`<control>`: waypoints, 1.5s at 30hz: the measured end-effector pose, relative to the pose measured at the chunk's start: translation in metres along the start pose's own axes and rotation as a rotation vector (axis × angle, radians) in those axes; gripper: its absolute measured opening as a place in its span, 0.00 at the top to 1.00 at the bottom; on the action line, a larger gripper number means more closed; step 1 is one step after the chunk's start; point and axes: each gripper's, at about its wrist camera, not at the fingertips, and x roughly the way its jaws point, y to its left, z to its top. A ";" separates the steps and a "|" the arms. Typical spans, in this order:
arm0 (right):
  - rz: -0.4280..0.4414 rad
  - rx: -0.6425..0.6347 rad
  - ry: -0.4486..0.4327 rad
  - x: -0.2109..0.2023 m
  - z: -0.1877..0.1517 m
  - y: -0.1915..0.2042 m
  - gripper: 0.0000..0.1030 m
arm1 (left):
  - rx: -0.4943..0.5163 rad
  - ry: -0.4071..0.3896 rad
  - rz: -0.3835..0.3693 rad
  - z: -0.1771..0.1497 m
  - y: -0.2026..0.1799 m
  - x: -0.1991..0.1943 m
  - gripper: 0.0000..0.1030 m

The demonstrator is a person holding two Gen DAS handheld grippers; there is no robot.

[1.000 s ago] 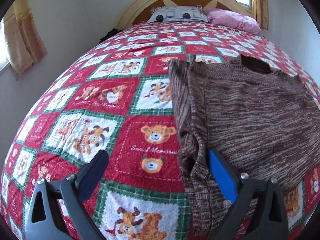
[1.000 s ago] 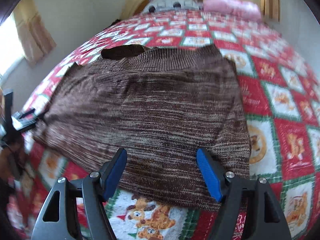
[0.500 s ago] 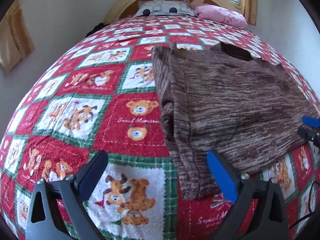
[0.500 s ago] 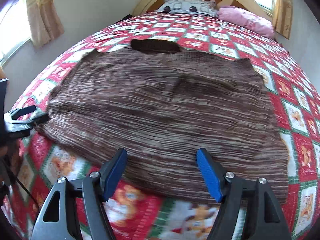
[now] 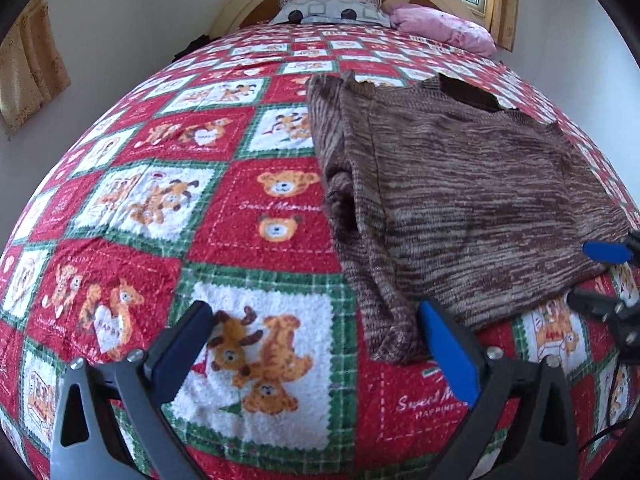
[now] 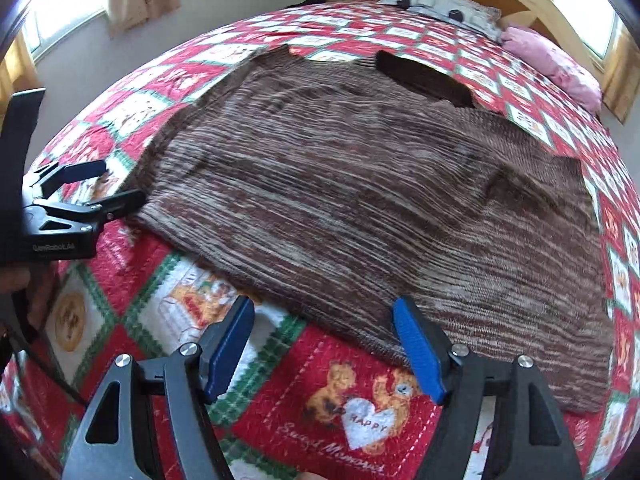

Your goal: Fold small clothes

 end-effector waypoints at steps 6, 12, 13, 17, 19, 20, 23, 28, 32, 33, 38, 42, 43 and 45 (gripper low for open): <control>0.049 0.116 -0.164 -0.011 0.040 -0.004 0.29 | -0.003 -0.002 -0.005 -0.001 -0.002 -0.001 0.00; -0.032 0.052 -0.063 0.024 0.028 0.015 0.29 | -0.027 -0.017 -0.035 -0.003 0.005 -0.005 0.00; -0.032 0.053 -0.060 0.021 0.023 0.016 0.29 | -0.034 -0.021 -0.041 -0.003 0.007 -0.006 0.00; -0.012 0.048 -0.046 0.014 0.013 0.014 0.29 | -0.075 -0.035 -0.071 -0.004 0.016 -0.009 0.00; -0.010 0.057 -0.033 0.012 0.014 0.013 0.29 | -0.103 -0.048 -0.071 -0.004 0.022 -0.011 0.00; -0.012 0.060 -0.034 0.009 0.014 0.014 0.29 | -0.122 -0.057 -0.070 -0.005 0.025 -0.013 0.00; 0.004 0.049 -0.065 0.003 0.012 0.023 0.29 | -0.207 -0.080 -0.074 -0.008 0.041 -0.017 0.00; 0.005 -0.017 -0.114 -0.002 0.009 0.047 0.29 | -0.291 -0.089 -0.111 -0.009 0.059 -0.020 0.00; 0.005 -0.111 -0.148 -0.005 0.009 0.071 0.29 | -0.257 -0.056 -0.070 -0.006 0.057 -0.019 0.00; -0.004 -0.146 -0.154 -0.005 0.010 0.080 0.29 | -0.246 -0.051 -0.057 -0.005 0.058 -0.020 0.00; -0.039 -0.267 -0.171 0.002 0.015 0.116 0.29 | -0.199 -0.057 -0.008 -0.002 0.066 -0.023 0.00; -0.083 -0.322 -0.205 0.008 0.024 0.135 0.29 | -0.176 -0.046 0.018 -0.002 0.076 -0.022 0.00; -0.091 -0.328 -0.205 0.011 0.027 0.139 0.30 | -0.174 -0.040 0.020 -0.001 0.078 -0.021 0.00; -0.106 -0.331 -0.211 0.016 0.034 0.144 0.34 | -0.169 -0.028 0.024 -0.001 0.082 -0.019 0.00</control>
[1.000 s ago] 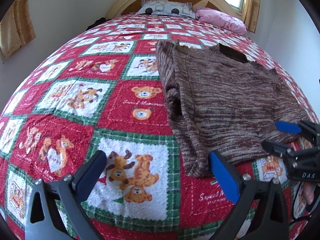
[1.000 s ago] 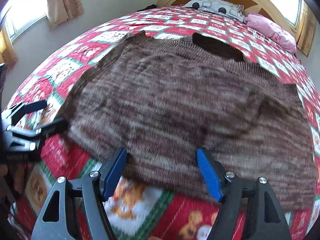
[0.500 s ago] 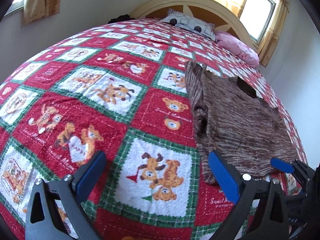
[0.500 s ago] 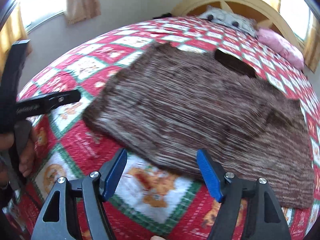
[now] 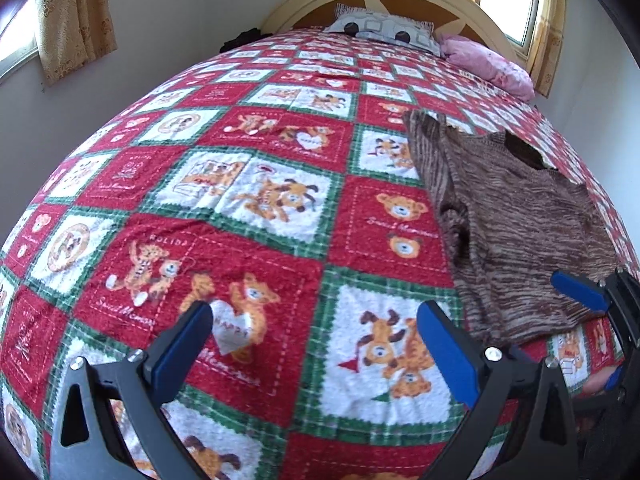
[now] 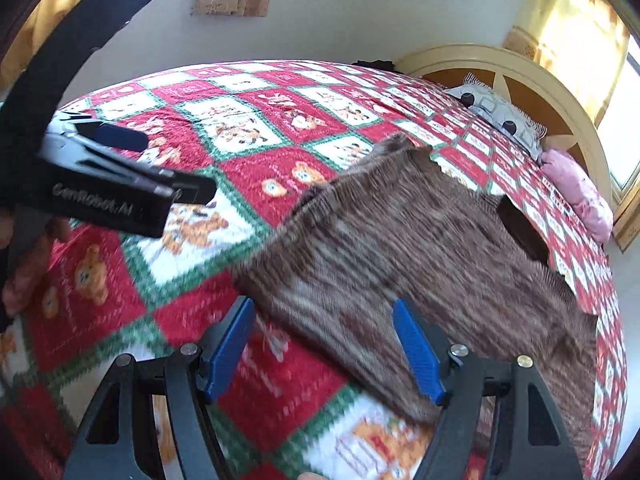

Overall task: Fold small clothes
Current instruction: 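Grasp the folded sweater edge with the right gripper while the left gripper grasps beside it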

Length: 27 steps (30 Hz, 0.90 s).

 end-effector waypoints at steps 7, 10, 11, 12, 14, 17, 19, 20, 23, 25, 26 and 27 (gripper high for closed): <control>-0.024 0.018 -0.019 0.012 0.009 0.004 0.62 | 0.011 0.032 -0.023 0.010 0.010 0.010 0.00; -0.022 0.014 -0.024 0.011 0.007 0.007 0.71 | 0.013 0.026 -0.060 0.021 0.015 0.011 0.00; -0.026 0.019 -0.025 0.011 0.006 0.006 0.71 | 0.015 0.023 -0.073 0.025 0.017 0.012 0.00; -0.026 0.028 -0.026 0.011 0.006 0.004 0.71 | 0.018 0.018 -0.089 0.031 0.018 0.013 0.00; -0.017 0.049 -0.028 0.010 0.005 0.000 0.71 | 0.026 0.007 -0.127 0.042 0.018 0.015 0.00; -0.002 0.068 -0.023 0.012 0.004 -0.003 0.71 | 0.028 -0.006 -0.195 0.060 0.012 0.022 0.00; -0.001 0.068 -0.023 0.013 0.003 -0.003 0.71 | 0.044 -0.001 -0.244 0.070 0.003 0.028 0.00; 0.000 0.068 -0.024 0.013 0.003 -0.002 0.71 | 0.050 -0.001 -0.267 0.073 -0.002 0.031 0.00; 0.004 0.074 -0.030 0.013 0.002 -0.003 0.71 | 0.076 0.020 -0.333 0.083 -0.023 0.046 0.00; -0.001 0.073 -0.031 0.014 0.000 -0.002 0.71 | 0.080 0.030 -0.371 0.089 -0.035 0.056 0.00; -0.004 0.072 -0.032 0.014 0.000 -0.001 0.71 | 0.079 0.037 -0.395 0.093 -0.041 0.063 0.00; -0.006 0.071 -0.033 0.013 -0.001 -0.001 0.71 | 0.076 0.037 -0.412 0.096 -0.044 0.065 0.00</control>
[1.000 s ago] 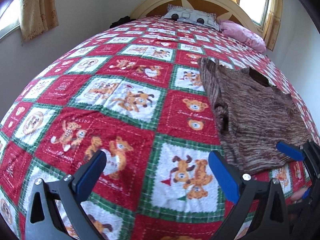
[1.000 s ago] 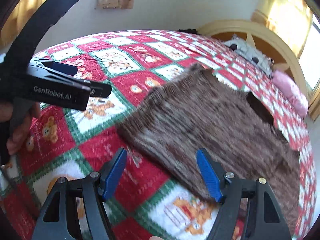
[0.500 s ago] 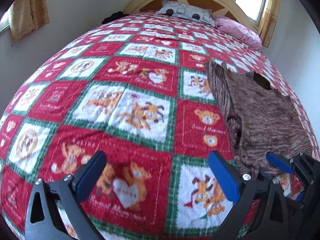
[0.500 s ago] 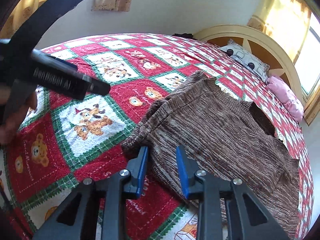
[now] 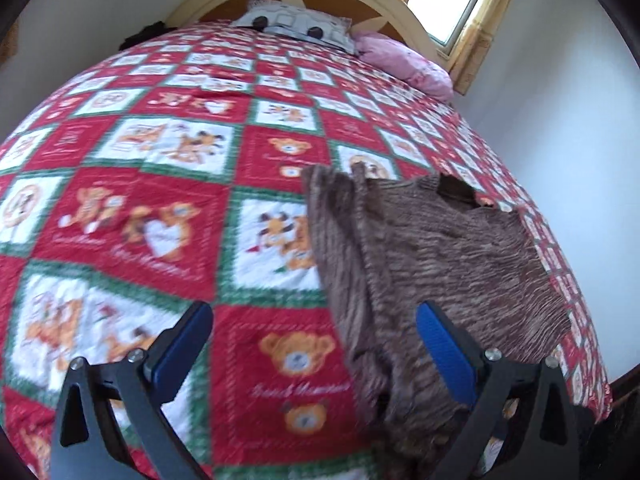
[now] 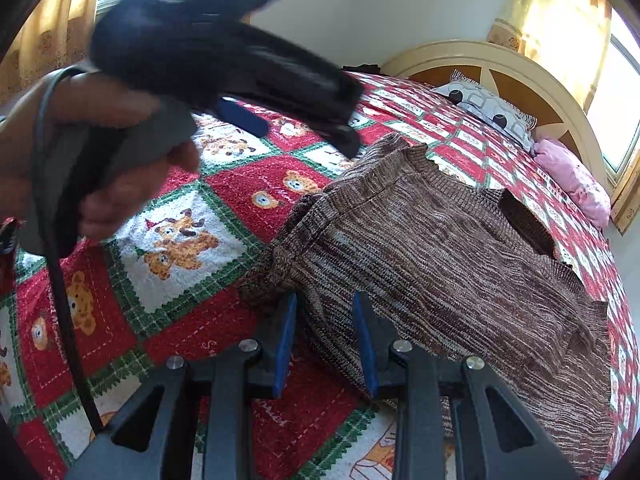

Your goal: Fold small clothes

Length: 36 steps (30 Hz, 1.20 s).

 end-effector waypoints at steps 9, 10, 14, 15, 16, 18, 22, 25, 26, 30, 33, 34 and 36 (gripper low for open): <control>0.023 0.011 0.008 0.003 -0.001 -0.002 0.74 | 0.002 0.016 -0.044 0.018 -0.006 0.034 0.03; 0.022 0.009 0.009 0.003 -0.001 -0.001 0.74 | -0.001 0.021 -0.048 0.020 -0.006 0.036 0.04; 0.022 0.003 0.010 0.003 -0.002 0.000 0.77 | 0.008 0.020 -0.090 0.026 -0.009 0.044 0.25; 0.033 -0.001 0.010 0.002 -0.002 0.001 0.86 | 0.020 0.029 -0.090 0.027 -0.010 0.047 0.44; 0.041 -0.009 0.007 0.000 -0.002 0.002 0.95 | 0.024 0.042 -0.081 0.027 -0.011 0.050 0.52; 0.037 -0.011 0.004 -0.003 0.000 0.002 0.96 | 0.008 0.041 -0.129 0.028 -0.009 0.048 0.92; 0.044 0.012 -0.025 -0.018 -0.001 -0.005 0.97 | -0.074 0.037 -0.187 0.029 0.000 0.044 0.90; 0.049 0.039 -0.061 -0.035 -0.001 -0.016 0.97 | -0.092 0.030 -0.182 0.029 -0.003 0.040 0.91; 0.054 0.052 -0.070 -0.040 0.000 -0.021 0.97 | -0.103 0.020 -0.189 0.029 -0.004 0.038 0.91; 0.059 0.105 -0.096 -0.055 0.000 -0.046 0.97 | -0.138 -0.018 -0.224 0.035 -0.009 0.027 0.91; 0.061 0.167 -0.117 -0.068 -0.003 -0.068 0.97 | -0.156 -0.048 -0.258 0.041 -0.017 0.017 0.91; 0.060 0.185 -0.126 -0.071 -0.003 -0.076 0.97 | -0.163 -0.058 -0.269 0.044 -0.022 0.014 0.91; 0.057 0.224 -0.142 -0.079 -0.006 -0.092 0.97 | -0.169 -0.078 -0.288 0.049 -0.030 0.010 0.91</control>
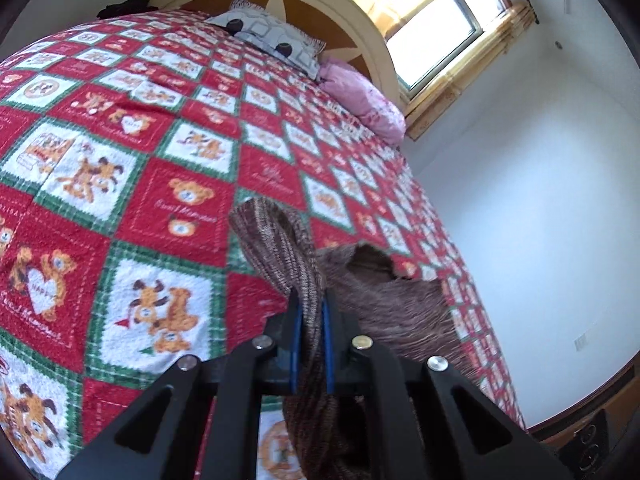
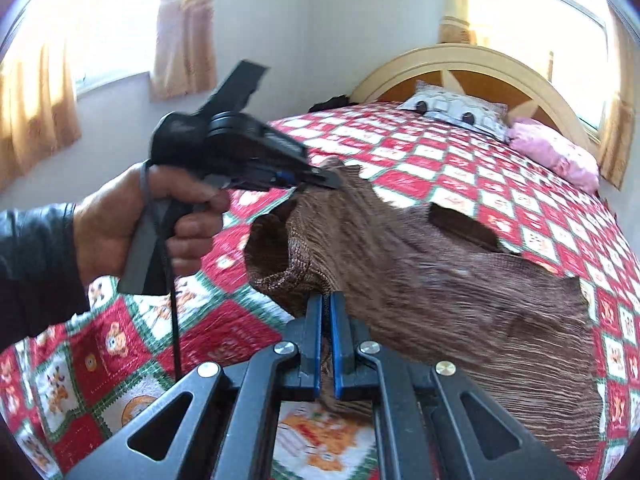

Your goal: Fold small clothes

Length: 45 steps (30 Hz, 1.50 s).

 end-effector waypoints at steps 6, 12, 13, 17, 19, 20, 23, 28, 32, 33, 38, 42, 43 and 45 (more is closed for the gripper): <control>0.002 0.093 -0.034 -0.021 0.000 -0.035 0.97 | 0.007 -0.030 -0.038 0.006 -0.033 0.008 0.92; 0.003 0.149 -0.071 -0.043 -0.009 -0.066 0.97 | 0.042 -0.022 -0.063 0.010 -0.070 0.026 0.92; 0.004 0.164 -0.074 -0.047 -0.011 -0.072 0.97 | 0.051 -0.019 -0.066 0.011 -0.078 0.030 0.92; 0.002 0.220 -0.090 -0.061 -0.023 -0.098 0.97 | 0.091 0.001 -0.078 0.011 -0.106 0.050 0.92; -0.004 0.247 -0.094 -0.067 -0.029 -0.113 0.97 | 0.105 0.012 -0.085 0.010 -0.119 0.062 0.92; -0.005 0.263 -0.096 -0.070 -0.032 -0.120 0.97 | 0.111 0.018 -0.086 0.009 -0.125 0.069 0.92; -0.026 0.306 -0.100 -0.079 -0.043 -0.143 0.98 | 0.131 0.035 -0.085 0.004 -0.142 0.086 0.92; -0.065 0.353 -0.078 -0.086 -0.066 -0.174 1.00 | 0.163 0.075 -0.075 -0.006 -0.166 0.118 0.92; -0.084 0.398 -0.054 -0.095 -0.085 -0.199 1.00 | 0.158 0.108 -0.074 -0.014 -0.176 0.142 0.93; -0.089 0.413 -0.045 -0.095 -0.090 -0.206 1.00 | 0.163 0.119 -0.073 -0.017 -0.178 0.147 0.93; -0.063 0.471 0.027 -0.090 -0.112 -0.228 1.00 | 0.186 0.149 -0.048 -0.027 -0.184 0.166 0.94; 0.013 0.558 0.062 -0.077 -0.118 -0.239 0.62 | 0.192 0.152 -0.038 -0.027 -0.190 0.170 0.94; 0.051 0.564 0.063 -0.073 -0.117 -0.239 0.21 | 0.198 0.154 -0.034 -0.028 -0.191 0.170 0.94; 0.105 0.582 0.041 -0.068 -0.112 -0.238 0.12 | 0.205 0.157 -0.027 -0.028 -0.194 0.171 0.94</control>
